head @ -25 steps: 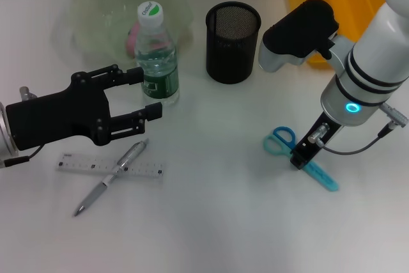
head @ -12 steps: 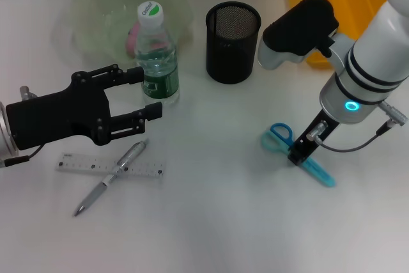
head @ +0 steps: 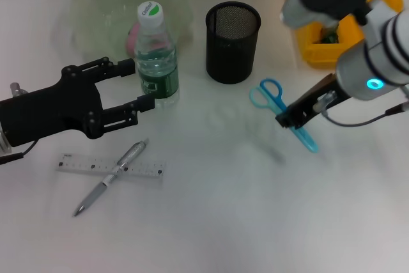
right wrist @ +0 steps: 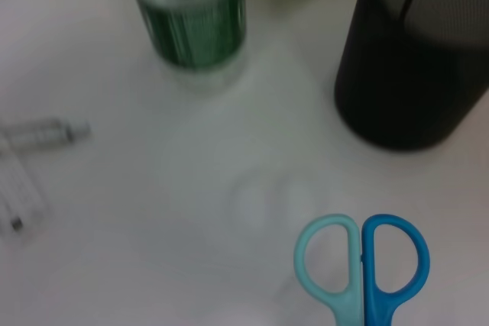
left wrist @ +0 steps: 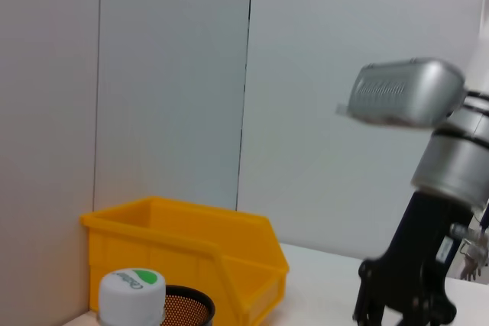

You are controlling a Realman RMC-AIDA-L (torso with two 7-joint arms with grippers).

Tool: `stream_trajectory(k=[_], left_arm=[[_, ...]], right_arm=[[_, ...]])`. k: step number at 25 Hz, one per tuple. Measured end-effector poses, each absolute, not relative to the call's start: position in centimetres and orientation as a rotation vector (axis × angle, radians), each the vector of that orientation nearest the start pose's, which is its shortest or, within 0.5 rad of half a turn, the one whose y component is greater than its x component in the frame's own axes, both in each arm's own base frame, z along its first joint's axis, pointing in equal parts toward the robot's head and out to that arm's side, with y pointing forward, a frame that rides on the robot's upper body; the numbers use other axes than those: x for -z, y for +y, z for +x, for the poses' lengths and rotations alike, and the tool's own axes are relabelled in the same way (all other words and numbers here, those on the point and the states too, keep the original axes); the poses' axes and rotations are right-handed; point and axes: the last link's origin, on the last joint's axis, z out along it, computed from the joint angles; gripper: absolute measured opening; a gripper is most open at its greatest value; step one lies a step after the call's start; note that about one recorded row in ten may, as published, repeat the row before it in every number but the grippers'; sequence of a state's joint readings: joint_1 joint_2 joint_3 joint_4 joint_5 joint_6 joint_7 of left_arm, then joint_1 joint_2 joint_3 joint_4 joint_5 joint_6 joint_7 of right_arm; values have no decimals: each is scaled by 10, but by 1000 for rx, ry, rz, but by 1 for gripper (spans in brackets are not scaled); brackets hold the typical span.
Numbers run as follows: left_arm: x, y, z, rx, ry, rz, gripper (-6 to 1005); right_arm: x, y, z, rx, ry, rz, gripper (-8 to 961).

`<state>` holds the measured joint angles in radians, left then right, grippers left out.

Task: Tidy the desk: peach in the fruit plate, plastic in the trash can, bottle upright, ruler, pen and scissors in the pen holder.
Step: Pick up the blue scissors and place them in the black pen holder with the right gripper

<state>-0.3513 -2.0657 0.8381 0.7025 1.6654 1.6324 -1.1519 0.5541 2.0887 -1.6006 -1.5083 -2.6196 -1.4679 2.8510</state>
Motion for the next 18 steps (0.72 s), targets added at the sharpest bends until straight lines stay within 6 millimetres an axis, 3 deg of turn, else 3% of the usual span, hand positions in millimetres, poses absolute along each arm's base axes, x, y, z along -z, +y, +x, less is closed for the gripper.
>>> stream_trajectory(k=[3,7,13,18], left_arm=[[-20,295,-271,920,-351,-2589,724],[-21,293,-273,926,-360,-2579,724],[-21,291,-274,940,-370,-2570,724],[-21,290,-274,963,-385,-2551,724]], right_arm=[[11,339,141,308,942,-2496,226],[-20,337,133,15,916,-2484,226],[-33,342,133,-250,847,-2490,227],[-27,356,148,-412,739,-2463,225]])
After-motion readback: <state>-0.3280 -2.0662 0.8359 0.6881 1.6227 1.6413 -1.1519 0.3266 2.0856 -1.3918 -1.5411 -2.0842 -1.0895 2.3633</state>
